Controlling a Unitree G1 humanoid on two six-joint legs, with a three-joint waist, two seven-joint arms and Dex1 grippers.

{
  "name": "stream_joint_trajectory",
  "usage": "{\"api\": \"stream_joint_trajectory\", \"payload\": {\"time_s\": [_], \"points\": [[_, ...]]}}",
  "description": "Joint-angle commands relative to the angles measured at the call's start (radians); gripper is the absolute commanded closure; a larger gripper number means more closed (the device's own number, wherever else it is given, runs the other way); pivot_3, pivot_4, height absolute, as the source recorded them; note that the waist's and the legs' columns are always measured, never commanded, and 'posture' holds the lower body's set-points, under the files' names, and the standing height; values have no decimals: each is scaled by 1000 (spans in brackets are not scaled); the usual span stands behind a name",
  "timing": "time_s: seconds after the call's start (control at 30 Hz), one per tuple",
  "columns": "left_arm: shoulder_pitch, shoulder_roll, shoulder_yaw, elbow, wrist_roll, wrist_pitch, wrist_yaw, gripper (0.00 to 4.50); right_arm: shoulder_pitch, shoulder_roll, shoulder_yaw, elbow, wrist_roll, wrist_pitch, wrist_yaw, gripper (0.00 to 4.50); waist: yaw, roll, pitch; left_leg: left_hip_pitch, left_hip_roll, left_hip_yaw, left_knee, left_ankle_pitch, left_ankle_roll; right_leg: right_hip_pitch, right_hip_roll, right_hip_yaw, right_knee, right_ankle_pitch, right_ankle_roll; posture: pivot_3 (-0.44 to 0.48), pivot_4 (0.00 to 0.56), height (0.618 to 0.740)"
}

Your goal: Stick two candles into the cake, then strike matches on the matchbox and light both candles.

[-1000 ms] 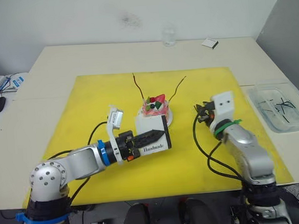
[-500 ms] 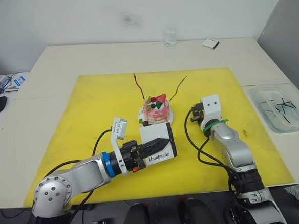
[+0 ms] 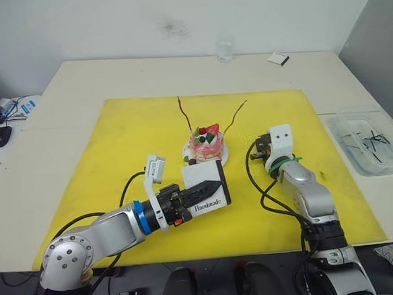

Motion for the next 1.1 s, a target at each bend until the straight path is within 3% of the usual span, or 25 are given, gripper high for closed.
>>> {"api": "stream_joint_trajectory", "payload": {"time_s": [0.03, 0.13, 0.23, 0.33, 0.43, 0.57, 0.77, 1.1], "points": [[-1, 5, -10, -38, -18, -21, -5, 4500, 1, -7, -16, 15, 15, -6, 12, 4486, 0, 0, 0, 0, 0, 0, 0, 0, 0, 0, 0, 0, 0, 0, 0, 0, 150, 740], [1, 7, -14, -36, 1, -21, -13, 4500, 23, -7, -27, -33, 42, 10, 30, 4486, 0, 0, 0, 1, 0, 0, 0, 0, 0, 0, 0, 0, 1, 0, 0, 0, 150, 740], [-8, 4, -18, -26, 12, -27, -10, 4500, 52, -53, -67, -206, 147, 81, 122, 4486, 3, 0, 0, 0, 0, 0, 0, 0, 0, 0, 0, 0, 1, 0, 0, 0, 150, 740], [-41, -4, -34, 0, 65, -22, -34, 4500, 89, -233, -41, -405, 256, 147, 346, 4486, 5, 2, 1, -1, 0, 0, 0, 0, 0, -1, 0, 0, 0, 0, 0, 0, 150, 740], [-102, -14, -82, 67, 147, 12, -90, 4500, 162, -516, 6, -553, 328, 61, 690, 4486, 6, 2, 1, -1, -1, 1, 0, 0, 0, -1, 0, -1, -1, 0, 0, 0, 150, 740], [-182, -43, -91, 163, 154, 38, -128, 4500, 184, -670, 7, -570, 342, -93, 876, 4486, 1, 1, 1, 2, 1, 0, 0, 0, 0, 2, 2, -2, -1, 0, 0, 0, 150, 740], [-301, -47, -90, 279, 182, 120, -239, 4500, 96, -690, 78, -523, 276, -211, 935, 4486, -4, 1, 1, 9, 1, 0, 0, 0, 0, 6, 5, -1, 1, 0, -2, 0, 150, 740], [-340, -96, -67, 307, 192, 156, -252, 4500, 88, -650, 122, -542, 240, -216, 882, 4486, 1, 1, 1, 8, 0, 0, 0, 0, 0, 7, 1, 0, -1, 0, -1, 0, 150, 740]]}}
